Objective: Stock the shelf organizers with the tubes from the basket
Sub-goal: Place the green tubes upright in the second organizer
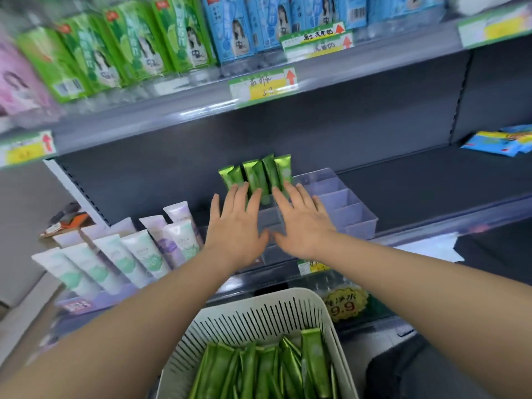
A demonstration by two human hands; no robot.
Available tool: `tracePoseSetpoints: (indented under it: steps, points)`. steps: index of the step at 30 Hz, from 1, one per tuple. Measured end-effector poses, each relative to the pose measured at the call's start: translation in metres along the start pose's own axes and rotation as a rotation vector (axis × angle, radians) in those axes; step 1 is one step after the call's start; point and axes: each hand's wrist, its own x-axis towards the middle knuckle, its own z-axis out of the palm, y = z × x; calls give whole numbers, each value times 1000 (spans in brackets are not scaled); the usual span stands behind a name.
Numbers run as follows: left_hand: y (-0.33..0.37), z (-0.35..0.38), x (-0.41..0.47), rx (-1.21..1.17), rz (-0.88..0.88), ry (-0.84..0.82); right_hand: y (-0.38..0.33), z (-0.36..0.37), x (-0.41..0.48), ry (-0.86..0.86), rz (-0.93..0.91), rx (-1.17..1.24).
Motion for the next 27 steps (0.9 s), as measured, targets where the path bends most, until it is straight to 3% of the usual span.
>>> tracePoseSetpoints:
  steps: [14,27]
  points:
    - [16,31,-113,-139,-34,-36,-23,52,-86,-142,-51,55]
    - [22,122,-176,-342,-4,-557,-10,126,-113,-684,-30,4]
